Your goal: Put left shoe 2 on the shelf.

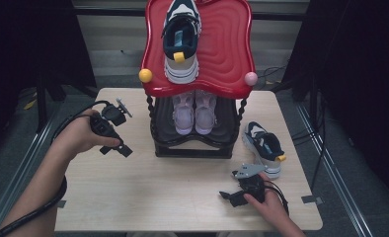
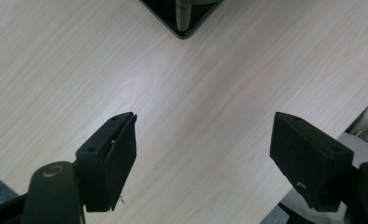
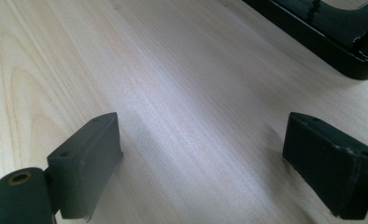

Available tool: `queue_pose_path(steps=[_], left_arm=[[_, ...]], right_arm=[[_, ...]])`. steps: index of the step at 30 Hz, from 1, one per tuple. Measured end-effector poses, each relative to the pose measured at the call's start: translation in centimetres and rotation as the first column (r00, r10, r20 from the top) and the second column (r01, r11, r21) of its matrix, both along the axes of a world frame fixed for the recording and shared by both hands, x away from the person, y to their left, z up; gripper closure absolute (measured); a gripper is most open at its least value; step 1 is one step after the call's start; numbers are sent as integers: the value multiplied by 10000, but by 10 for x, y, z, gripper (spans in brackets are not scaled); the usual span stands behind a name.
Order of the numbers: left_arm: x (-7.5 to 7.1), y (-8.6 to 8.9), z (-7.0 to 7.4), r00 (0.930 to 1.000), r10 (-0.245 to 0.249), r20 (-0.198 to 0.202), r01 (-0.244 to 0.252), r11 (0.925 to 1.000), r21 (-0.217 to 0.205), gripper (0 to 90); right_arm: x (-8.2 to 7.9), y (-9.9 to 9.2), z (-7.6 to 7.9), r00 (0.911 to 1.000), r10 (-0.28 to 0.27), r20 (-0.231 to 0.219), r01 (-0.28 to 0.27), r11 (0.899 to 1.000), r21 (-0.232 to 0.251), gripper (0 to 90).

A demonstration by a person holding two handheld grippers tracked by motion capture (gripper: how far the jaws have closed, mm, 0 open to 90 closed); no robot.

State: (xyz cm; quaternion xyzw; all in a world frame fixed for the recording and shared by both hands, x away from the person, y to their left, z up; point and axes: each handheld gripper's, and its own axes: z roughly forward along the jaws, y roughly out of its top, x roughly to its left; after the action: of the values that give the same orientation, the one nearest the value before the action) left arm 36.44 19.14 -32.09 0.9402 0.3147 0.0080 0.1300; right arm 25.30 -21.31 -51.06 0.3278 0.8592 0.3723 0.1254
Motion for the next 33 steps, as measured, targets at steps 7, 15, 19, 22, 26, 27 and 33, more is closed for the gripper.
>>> queue_pose_path(steps=[7,15,19,22,26,27,33], left_arm=[[-1,1,-26,9999,149,-52,-150,9996,-257,230],[-2,-2,-55,9999,147,60,-143,9980,-622,230],[-3,0,-69,9995,255,205,-235,9955,-917,229],[-3,2,-80,9984,435,362,-391,9926,-1149,229],[-5,3,-92,9968,532,603,-453,9910,-1262,224],[-5,3,-95,9971,480,592,-399,9904,-1323,224],[-7,5,-111,9936,712,882,-535,9805,-1889,217]], right_arm=[[0,0,0,10000,-5,-3,5,10000,-1,108],[0,0,0,10000,-16,-27,16,10000,-1,108],[-1,0,0,10000,-17,-43,17,10000,-11,108],[-1,0,0,10000,-20,-46,20,10000,-17,108],[-1,0,0,10000,-22,-42,22,10000,-19,108],[-1,0,0,10000,-21,-41,21,10000,-19,108],[-1,0,0,10000,-22,-42,22,10000,-19,108]])
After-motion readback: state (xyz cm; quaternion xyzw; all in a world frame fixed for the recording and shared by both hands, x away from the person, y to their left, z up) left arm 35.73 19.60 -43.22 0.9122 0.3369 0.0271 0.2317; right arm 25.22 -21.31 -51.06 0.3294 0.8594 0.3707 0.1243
